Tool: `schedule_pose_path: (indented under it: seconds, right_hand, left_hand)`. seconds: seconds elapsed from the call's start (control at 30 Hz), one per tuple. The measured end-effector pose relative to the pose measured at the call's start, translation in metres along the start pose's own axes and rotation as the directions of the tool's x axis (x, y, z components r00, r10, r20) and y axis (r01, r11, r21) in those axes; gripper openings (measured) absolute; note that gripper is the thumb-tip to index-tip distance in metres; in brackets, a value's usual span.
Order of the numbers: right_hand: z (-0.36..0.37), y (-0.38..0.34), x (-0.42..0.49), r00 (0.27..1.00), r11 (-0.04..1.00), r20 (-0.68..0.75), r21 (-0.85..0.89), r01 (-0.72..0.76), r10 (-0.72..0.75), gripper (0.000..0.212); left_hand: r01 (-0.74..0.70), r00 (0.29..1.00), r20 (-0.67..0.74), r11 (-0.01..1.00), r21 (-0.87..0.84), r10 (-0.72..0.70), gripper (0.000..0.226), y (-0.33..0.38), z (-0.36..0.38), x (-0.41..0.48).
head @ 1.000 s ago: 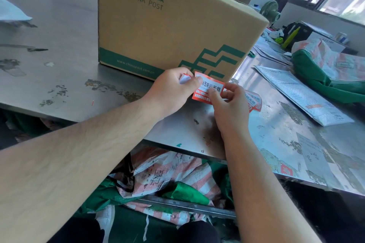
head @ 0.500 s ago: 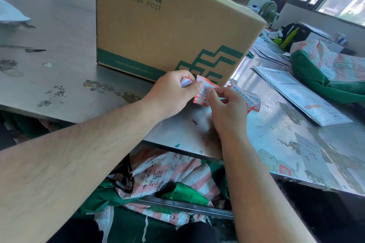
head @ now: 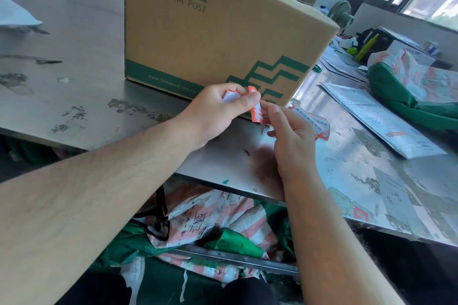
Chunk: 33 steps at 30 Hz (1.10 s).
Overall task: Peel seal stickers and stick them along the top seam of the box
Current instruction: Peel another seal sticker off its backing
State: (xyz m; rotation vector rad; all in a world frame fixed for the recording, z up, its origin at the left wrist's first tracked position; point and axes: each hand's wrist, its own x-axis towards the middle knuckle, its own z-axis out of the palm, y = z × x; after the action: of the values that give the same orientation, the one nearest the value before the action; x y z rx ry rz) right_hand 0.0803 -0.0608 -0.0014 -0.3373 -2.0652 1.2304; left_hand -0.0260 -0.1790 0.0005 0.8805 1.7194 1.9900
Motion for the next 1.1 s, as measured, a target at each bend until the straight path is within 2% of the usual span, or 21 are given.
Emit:
schedule_pose_path:
  seconds: [0.3,0.5,0.7,1.1]
  right_hand:
    - [0.000,0.008,0.003,0.999,0.999,-0.001,-0.033,0.039,-0.039,0.019]
    - [-0.001,0.009,0.003,0.999,0.999,0.018,-0.010,0.043,-0.042,0.020]
    - [-0.003,0.007,0.002,0.998,0.998,0.027,0.032,0.056,-0.057,0.017]
    - [-0.004,0.008,0.002,0.998,0.998,0.030,0.029,0.053,-0.053,0.020]
  left_hand:
    - [-0.001,1.000,0.021,0.998,0.062,0.000,0.027,0.002,0.000,-0.003]
    - [-0.013,0.998,0.058,0.999,0.034,0.011,0.030,0.014,0.004,-0.009]
    - [-0.015,0.996,0.090,1.000,0.017,0.014,0.018,0.014,0.002,-0.011]
    - [-0.030,0.994,0.101,1.000,-0.006,0.031,0.012,0.010,0.000,-0.008]
